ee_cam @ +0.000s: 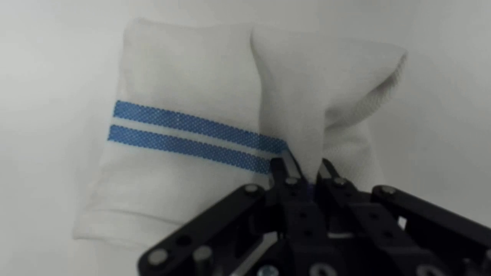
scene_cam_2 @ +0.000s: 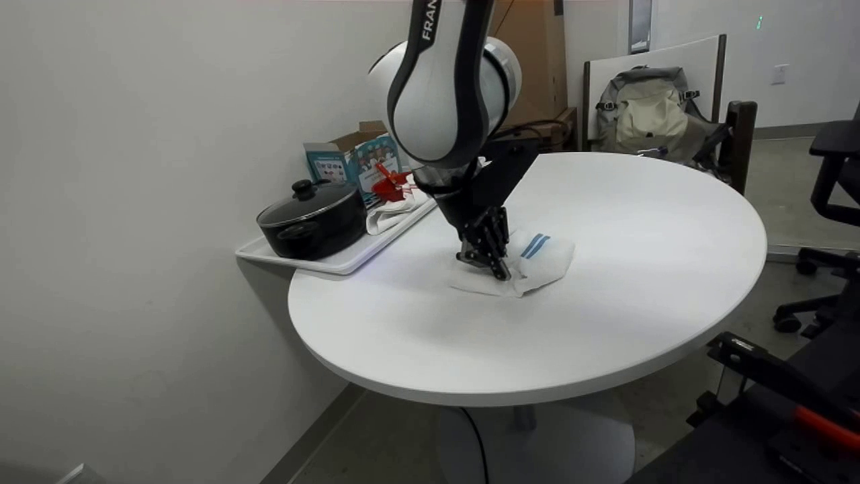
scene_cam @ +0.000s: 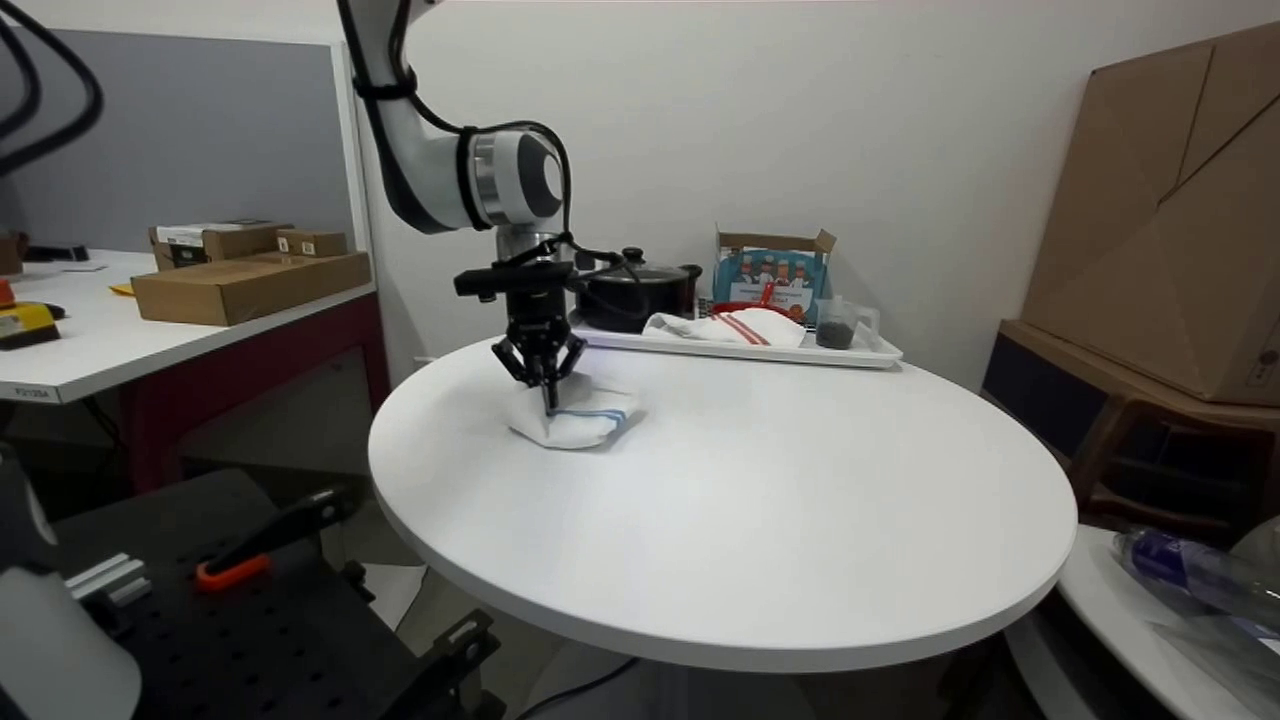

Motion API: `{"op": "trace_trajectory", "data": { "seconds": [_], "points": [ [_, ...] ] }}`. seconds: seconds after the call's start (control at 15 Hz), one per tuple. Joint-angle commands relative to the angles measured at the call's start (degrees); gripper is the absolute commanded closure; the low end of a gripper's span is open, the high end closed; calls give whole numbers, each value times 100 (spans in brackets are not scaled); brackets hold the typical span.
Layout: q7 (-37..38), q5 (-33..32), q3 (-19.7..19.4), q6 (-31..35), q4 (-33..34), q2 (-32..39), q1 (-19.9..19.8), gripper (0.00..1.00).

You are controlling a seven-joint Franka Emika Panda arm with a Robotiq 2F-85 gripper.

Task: Use the cloth to wipe the table

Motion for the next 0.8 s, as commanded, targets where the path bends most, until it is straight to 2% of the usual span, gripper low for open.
{"op": "trace_trajectory", "data": {
  "seconds": [0.0,0.4,0.6,0.73],
  "points": [
    [299,-115,-374,-242,374,314,-364,98],
    [357,86,-890,-625,760,597,-1235,98],
    [130,323,-921,-830,920,667,-1786,98],
    [-182,477,-836,-742,889,662,-2165,98]
  ]
}}
